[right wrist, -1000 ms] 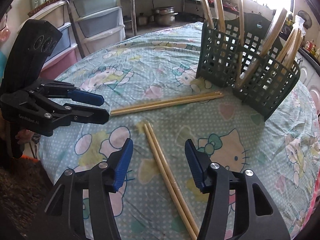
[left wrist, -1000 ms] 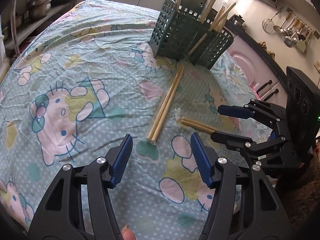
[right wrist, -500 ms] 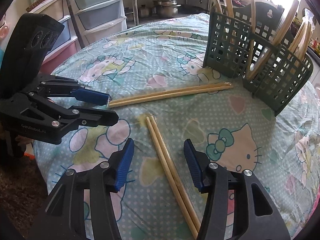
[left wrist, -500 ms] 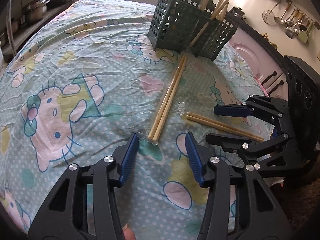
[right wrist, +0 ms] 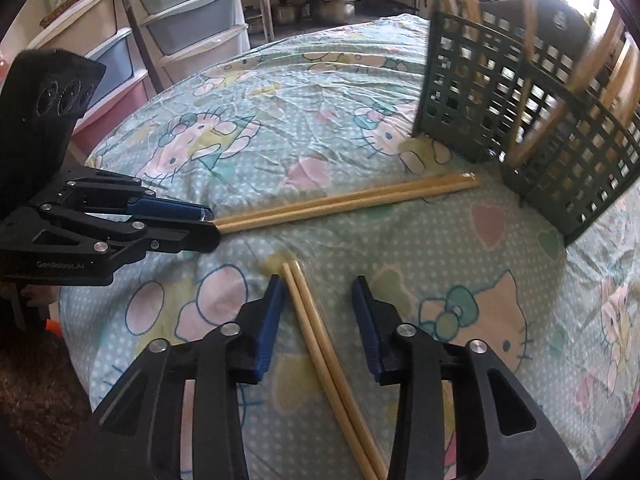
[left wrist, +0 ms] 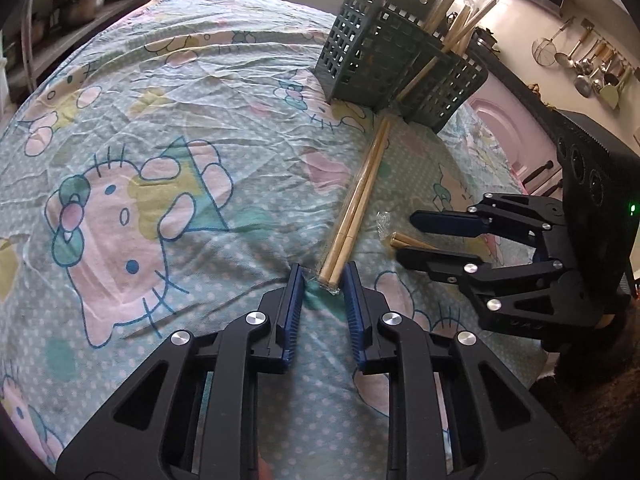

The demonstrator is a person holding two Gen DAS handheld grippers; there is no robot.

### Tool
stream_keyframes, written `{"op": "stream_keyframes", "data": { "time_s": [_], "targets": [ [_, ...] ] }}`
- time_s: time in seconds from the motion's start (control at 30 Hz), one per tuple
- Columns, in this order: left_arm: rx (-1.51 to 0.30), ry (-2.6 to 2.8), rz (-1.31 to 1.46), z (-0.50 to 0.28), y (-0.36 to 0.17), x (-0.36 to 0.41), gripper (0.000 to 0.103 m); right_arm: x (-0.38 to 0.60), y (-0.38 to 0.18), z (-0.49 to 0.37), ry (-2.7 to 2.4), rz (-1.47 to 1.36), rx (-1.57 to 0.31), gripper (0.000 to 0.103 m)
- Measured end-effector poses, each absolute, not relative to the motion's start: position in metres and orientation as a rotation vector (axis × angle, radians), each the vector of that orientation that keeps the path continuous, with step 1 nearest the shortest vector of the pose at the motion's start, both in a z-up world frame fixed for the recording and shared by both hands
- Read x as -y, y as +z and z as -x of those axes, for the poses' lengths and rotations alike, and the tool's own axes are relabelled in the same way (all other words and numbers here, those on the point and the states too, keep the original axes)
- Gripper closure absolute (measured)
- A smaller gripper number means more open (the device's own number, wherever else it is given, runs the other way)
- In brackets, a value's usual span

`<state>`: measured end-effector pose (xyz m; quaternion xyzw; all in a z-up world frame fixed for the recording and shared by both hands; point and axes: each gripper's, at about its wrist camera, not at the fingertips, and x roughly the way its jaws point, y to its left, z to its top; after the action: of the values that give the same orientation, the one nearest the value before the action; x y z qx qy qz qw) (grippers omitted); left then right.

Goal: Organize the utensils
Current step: 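Close the left gripper on a chopstick while the right gripper grasps one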

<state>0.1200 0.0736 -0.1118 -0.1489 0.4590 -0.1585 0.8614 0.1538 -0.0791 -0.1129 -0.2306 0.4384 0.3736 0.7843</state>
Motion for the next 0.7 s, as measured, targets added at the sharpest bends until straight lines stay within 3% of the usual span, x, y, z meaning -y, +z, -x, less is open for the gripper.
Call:
{"op": "stream_keyframes", "data": {
  "time_s": [0.1,0.23,0.7],
  "targets": [
    [-0.961,-0.336,0.32,-0.12,-0.112,-0.075,0.091,0.074,-0.113,-0.15,0.816,0.533,-0.934,0.085],
    [-0.95,-0.337,0.343,-0.12,-0.108,-0.079,0.093,0.072,-0.11,-0.146,0.831,0.556,-0.923,0.093],
    [-0.78,-0.317,0.28,-0.104,-0.045,-0.089,0.096,0.097,-0.05,-0.147,0.857,0.392,-0.808,0.098]
  ]
}}
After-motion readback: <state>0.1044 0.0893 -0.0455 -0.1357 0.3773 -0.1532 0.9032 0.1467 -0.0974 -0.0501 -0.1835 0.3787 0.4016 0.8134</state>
